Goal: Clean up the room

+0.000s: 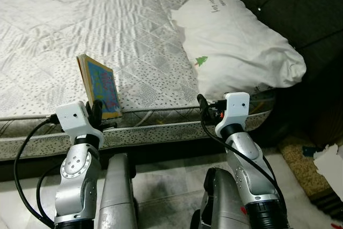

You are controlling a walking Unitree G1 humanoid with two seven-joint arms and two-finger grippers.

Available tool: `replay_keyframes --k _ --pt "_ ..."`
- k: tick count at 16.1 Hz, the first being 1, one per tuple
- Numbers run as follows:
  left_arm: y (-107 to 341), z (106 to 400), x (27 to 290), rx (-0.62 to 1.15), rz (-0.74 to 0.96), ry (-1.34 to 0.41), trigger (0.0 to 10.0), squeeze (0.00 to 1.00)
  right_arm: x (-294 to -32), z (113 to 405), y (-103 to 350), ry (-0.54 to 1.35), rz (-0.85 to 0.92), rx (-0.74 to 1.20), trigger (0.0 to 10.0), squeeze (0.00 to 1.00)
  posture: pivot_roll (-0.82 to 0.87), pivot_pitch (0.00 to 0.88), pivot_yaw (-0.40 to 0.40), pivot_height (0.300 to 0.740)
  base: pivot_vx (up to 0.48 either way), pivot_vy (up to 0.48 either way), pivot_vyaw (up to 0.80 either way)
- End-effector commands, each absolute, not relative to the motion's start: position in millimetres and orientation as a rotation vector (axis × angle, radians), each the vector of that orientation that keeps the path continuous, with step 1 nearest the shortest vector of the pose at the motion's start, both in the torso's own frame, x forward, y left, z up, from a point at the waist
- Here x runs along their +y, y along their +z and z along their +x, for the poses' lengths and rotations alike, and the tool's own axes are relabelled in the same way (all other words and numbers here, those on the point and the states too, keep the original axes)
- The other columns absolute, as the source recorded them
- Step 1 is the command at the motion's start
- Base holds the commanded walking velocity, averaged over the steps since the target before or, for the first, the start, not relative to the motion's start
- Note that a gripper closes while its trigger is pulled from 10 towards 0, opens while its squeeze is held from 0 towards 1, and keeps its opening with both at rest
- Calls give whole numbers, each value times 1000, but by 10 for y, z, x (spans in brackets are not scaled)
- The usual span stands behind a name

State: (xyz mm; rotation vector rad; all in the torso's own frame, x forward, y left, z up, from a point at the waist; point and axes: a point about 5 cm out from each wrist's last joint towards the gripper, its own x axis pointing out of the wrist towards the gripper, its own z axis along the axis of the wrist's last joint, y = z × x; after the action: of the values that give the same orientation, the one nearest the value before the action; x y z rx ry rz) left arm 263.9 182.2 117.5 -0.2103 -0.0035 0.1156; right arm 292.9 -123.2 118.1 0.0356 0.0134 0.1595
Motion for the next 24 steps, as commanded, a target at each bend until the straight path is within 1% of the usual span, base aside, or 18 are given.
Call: replay_keyframes --k 1,7,10,13,18,20,22,24 --pt "1306 2645 1758 -67 -213 70 10000 0 -1268 2906 1180 147 34 20 10000 0 77 106 -51 518 461 0 0" --pt "1376 2691 1713 -88 -232 35 10000 0 -1271 2893 1179 148 33 19 10000 0 77 108 -52 518 471 0 0" --pt "1391 2707 1701 -83 -250 45 10000 0 -1270 2897 1183 152 31 21 10000 0 79 112 -58 518 410 0 0" --pt "1312 2697 1664 -39 -265 73 10000 0 -1277 2897 1182 150 31 25 10000 0 76 121 -59 518 0 0 0" --pt "1240 2790 1497 49 -370 31 10000 0 -1288 2915 1183 147 27 30 10000 0 69 126 -63 518 0 0 0" --pt "1222 2824 1405 83 -438 21 10000 0 -1287 2923 1183 148 25 31 10000 0 70 124 -65 518 0 0 0" --pt "1192 2866 1271 135 -563 -3 10000 0 -1287 2926 1185 148 22 30 10000 0 68 123 -65 518 0 0 0" --pt "1208 2910 1183 163 -638 -20 10000 0 -1288 2931 1186 147 21 30 10000 0 62 123 -65 518 0 0 0"
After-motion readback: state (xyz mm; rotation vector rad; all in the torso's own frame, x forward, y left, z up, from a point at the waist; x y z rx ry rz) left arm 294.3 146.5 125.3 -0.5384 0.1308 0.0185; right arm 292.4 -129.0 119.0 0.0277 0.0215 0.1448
